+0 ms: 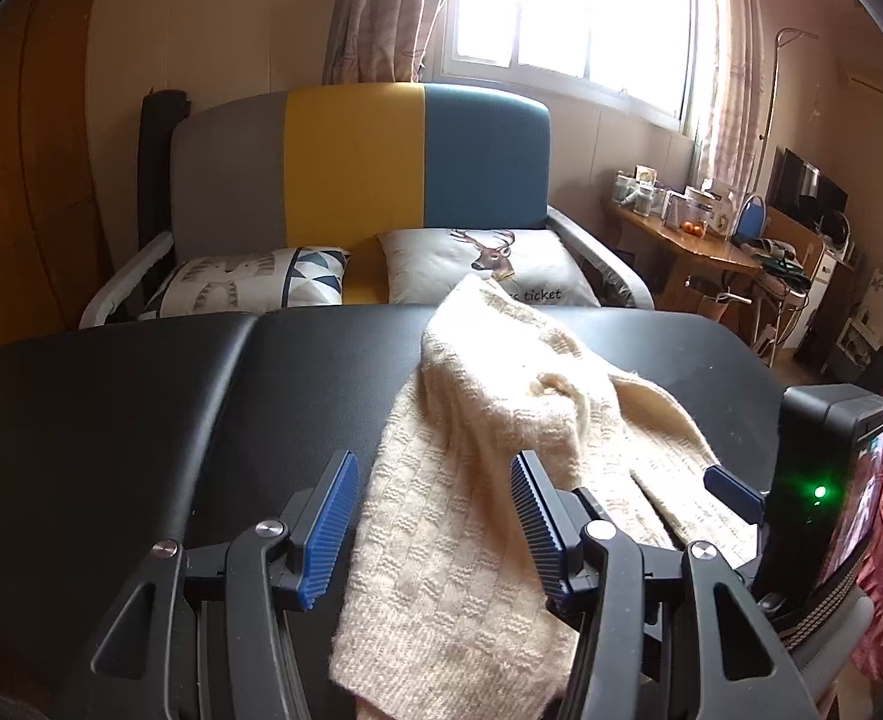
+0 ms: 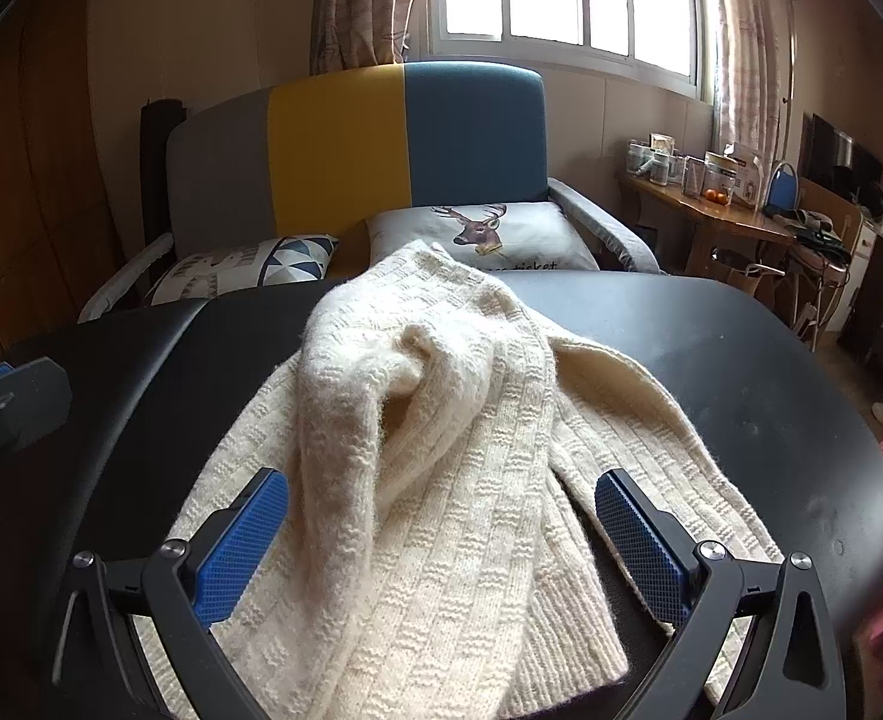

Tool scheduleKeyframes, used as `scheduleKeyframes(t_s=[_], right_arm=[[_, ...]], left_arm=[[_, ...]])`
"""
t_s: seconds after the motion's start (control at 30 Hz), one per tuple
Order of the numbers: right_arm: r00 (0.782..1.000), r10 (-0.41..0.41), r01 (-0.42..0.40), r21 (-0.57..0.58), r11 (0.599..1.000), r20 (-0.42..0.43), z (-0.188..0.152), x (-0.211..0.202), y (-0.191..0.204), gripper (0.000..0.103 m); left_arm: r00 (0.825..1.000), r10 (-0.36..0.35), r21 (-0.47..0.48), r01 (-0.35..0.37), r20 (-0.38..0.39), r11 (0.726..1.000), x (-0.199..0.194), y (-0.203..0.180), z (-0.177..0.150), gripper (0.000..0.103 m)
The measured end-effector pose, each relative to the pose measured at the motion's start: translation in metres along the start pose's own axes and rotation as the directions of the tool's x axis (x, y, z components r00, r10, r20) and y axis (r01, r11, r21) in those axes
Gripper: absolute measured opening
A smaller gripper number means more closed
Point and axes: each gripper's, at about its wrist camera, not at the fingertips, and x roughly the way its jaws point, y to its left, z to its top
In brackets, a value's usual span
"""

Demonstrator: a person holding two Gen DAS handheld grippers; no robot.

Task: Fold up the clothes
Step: 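Grasp a sleeve of the cream sweater with the left gripper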

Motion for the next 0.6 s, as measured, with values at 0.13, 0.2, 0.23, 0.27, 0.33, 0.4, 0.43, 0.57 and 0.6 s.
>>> scheduleKeyframes(t_s=[0.13, 0.2, 0.23, 0.27, 0.33, 0.4, 0.43, 0.57, 0.6], right_arm=[[0.998, 0.06, -0.06, 0.036, 0.998, -0.014, -0.006, 0.001, -0.01, 0.103], [0.996, 0.09, -0.089, 0.054, 0.995, -0.021, -0.009, 0.001, -0.015, 0.103], [0.994, 0.105, -0.104, 0.063, 0.993, -0.024, -0.01, 0.002, -0.018, 0.103], [0.992, 0.12, -0.118, 0.072, 0.99, -0.027, -0.012, 0.002, -0.02, 0.103], [0.988, 0.151, -0.147, 0.09, 0.985, -0.032, -0.015, 0.002, -0.025, 0.103], [0.983, 0.181, -0.176, 0.109, 0.978, -0.037, -0.018, 0.003, -0.03, 0.103], [0.98, 0.196, -0.19, 0.118, 0.975, -0.039, -0.019, 0.003, -0.033, 0.103], [0.972, 0.225, -0.214, 0.148, 0.966, -0.062, -0.028, 0.006, -0.045, 0.103], [0.974, 0.213, -0.2, 0.152, 0.968, -0.077, -0.031, 0.008, -0.049, 0.103]], left_arm=[[1.0, -0.003, -0.006, 0.003, -0.003, 1.0, 0.0, -0.003, -0.003, 0.054], [0.997, -0.019, -0.007, 0.018, -0.069, 1.0, 0.013, -0.004, -0.003, 0.055], [0.994, -0.053, -0.021, 0.051, -0.096, 0.998, 0.02, -0.001, -0.006, 0.056], [0.983, -0.116, -0.049, 0.11, -0.139, 0.993, 0.027, 0.004, -0.009, 0.056], [0.936, -0.286, -0.159, 0.256, -0.208, 0.954, 0.042, 0.018, -0.02, 0.056], [0.872, -0.394, -0.288, 0.313, -0.29, 0.905, 0.064, 0.032, -0.034, 0.056], [0.857, -0.414, -0.304, 0.324, -0.306, 0.896, 0.069, 0.035, -0.038, 0.055], [0.805, -0.474, -0.345, 0.358, -0.356, 0.868, 0.086, 0.043, -0.055, 0.053], [0.791, -0.489, -0.355, 0.366, -0.367, 0.86, 0.09, 0.045, -0.059, 0.053]])
